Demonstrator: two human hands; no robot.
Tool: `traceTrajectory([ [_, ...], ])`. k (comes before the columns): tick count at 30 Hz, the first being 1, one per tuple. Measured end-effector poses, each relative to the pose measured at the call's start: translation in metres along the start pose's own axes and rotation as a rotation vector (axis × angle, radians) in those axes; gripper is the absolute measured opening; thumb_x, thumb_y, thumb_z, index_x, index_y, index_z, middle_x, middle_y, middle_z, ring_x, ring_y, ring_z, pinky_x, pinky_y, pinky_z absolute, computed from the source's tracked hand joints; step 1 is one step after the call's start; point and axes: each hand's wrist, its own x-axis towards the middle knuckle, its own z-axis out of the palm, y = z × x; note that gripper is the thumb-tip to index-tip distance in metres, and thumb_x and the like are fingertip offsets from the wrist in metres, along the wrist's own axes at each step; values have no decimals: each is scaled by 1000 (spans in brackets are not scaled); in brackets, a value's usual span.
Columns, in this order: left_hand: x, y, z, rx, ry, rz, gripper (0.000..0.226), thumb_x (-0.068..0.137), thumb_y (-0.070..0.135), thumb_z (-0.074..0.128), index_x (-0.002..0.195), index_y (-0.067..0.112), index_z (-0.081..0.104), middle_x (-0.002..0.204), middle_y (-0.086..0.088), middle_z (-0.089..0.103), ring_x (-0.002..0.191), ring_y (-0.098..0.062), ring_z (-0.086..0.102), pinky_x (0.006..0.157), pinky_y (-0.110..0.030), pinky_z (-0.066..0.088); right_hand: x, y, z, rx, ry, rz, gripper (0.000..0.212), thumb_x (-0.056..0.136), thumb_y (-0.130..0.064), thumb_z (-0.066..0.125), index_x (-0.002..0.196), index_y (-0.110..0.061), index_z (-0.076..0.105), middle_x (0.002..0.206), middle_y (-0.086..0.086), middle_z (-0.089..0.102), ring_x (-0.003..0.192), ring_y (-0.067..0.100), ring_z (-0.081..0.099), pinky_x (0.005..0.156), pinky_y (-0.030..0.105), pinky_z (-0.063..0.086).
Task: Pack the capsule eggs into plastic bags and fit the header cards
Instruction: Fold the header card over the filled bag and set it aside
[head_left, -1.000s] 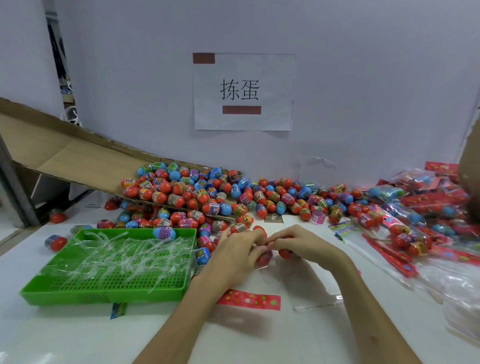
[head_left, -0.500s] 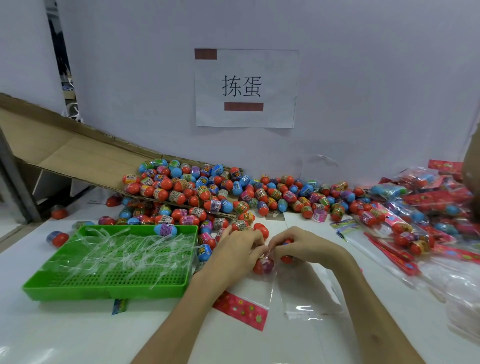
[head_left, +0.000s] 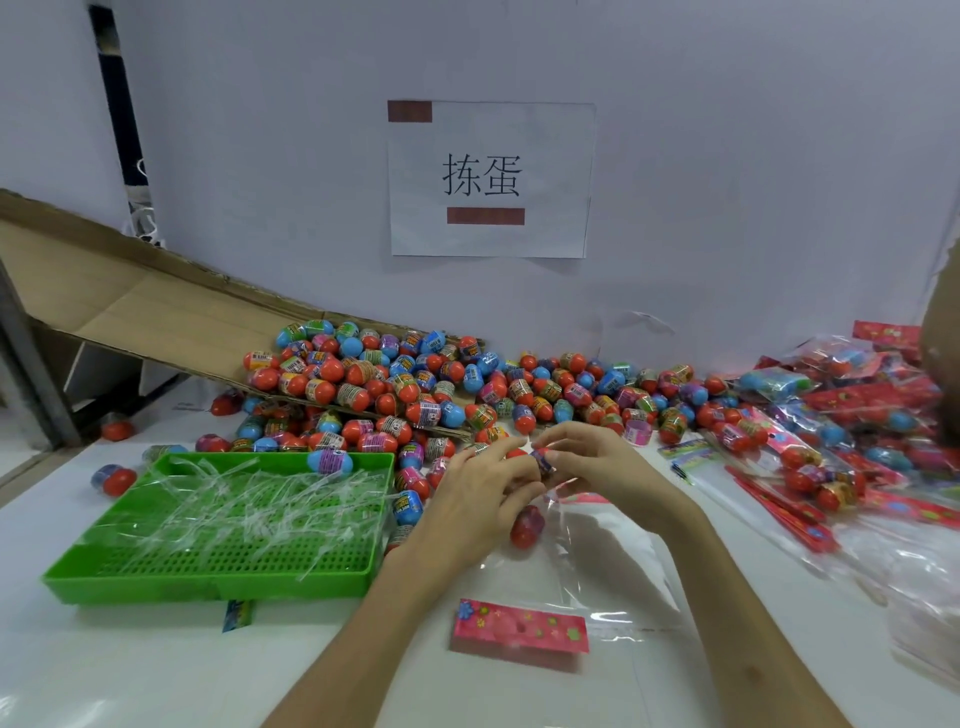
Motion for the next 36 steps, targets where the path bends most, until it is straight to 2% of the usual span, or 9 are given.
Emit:
traceTrajectory([
  [6,0,-2,4,12,0,-1,16,103,31,60,108,20,70,147,1,57,136,-17,51,115,-43,29,1,5,6,-137,-126,73,13,102,-18,60,106,-17,71,88,1,75,75,8,65,70,22,52],
  [9,0,-2,3,37,-3,-10,19,104,32,57,114,21,69,149,3,56,139,-14,47,118,-40,26,1,6,7,-136,-167,64,32,107,-30,50,92,-22,77,80,-7,71,74,5,61,68,17,47],
  [15,-1,0,2,89,-32,-9,7,103,30,58,98,26,59,128,10,62,114,-12,58,118,-44,28,7,7,16,-241,-241,176,82,92,-82,22,86,-25,80,79,-4,72,72,11,59,73,23,45],
  [18,-2,-1,3,108,-17,-67,12,104,36,57,103,26,63,129,13,60,110,-10,60,124,-42,20,5,6,16,-232,-246,178,74,86,-88,33,84,-31,79,80,-11,72,72,1,62,75,19,44],
  [23,-2,3,5,110,23,-78,14,103,45,56,95,35,50,109,18,58,100,-6,55,122,-39,23,-2,-1,4,-330,-330,115,34,77,-51,73,97,-24,81,94,7,74,83,11,63,81,33,51],
  [25,-3,3,7,139,99,-70,18,101,50,56,104,34,49,109,18,55,101,-6,53,115,-37,30,-3,-2,3,-325,-320,85,14,86,-27,75,98,-23,82,97,12,74,84,12,63,83,35,50],
  [28,-2,1,6,158,252,-100,38,100,57,51,125,29,49,119,14,51,107,-6,48,100,-31,38,-4,-4,5,-236,-197,49,14,90,-14,74,86,-25,82,85,4,76,76,6,64,77,27,47],
  [32,0,6,-3,-295,334,-305,41,95,60,60,123,33,43,110,14,55,94,-7,61,80,-23,55,0,-8,7,-156,124,-113,24,90,-15,76,77,-35,81,84,-11,76,80,1,67,76,24,49],
  [36,4,9,-16,-906,9,-571,53,86,60,71,121,21,60,106,-7,74,82,-25,76,66,-34,61,-1,-14,6,-71,181,-298,26,90,-13,76,83,-38,81,88,-9,75,88,8,68,72,21,53],
])
